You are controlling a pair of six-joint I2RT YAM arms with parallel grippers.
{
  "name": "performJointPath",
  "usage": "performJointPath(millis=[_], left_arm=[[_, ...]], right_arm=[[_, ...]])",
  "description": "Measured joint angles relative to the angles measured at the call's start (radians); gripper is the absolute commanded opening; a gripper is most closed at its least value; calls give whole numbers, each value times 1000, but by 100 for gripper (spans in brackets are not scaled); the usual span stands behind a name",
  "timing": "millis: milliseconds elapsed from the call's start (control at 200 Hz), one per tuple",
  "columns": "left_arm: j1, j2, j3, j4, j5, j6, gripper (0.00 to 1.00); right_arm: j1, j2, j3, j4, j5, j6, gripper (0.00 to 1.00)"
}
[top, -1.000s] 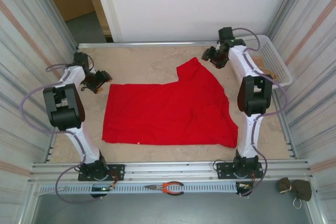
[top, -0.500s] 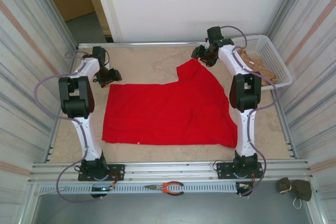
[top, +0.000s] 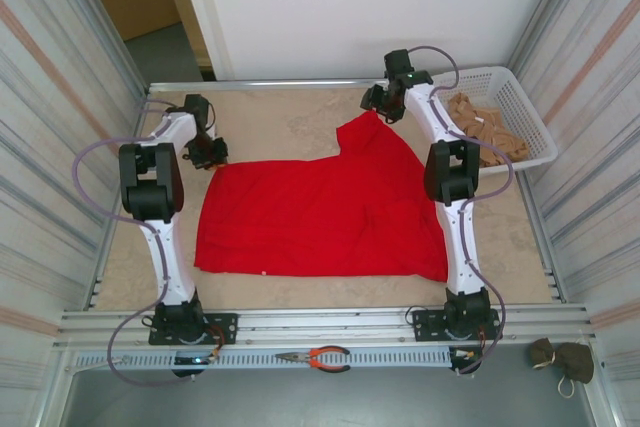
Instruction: Fold the inside-out t-shirt
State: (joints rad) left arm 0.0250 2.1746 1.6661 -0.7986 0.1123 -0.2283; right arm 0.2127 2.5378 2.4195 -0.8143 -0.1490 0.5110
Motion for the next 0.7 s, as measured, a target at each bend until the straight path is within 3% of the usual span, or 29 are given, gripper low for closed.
performJointPath(millis=[516,701], left_arm=[[1,-6,-9,11,23,0,9],[5,-7,-11,14,30,-1,7]], right_arm=[[-17,123,94,32,-19,4,56],[-19,140,109,53,-43,11,46]])
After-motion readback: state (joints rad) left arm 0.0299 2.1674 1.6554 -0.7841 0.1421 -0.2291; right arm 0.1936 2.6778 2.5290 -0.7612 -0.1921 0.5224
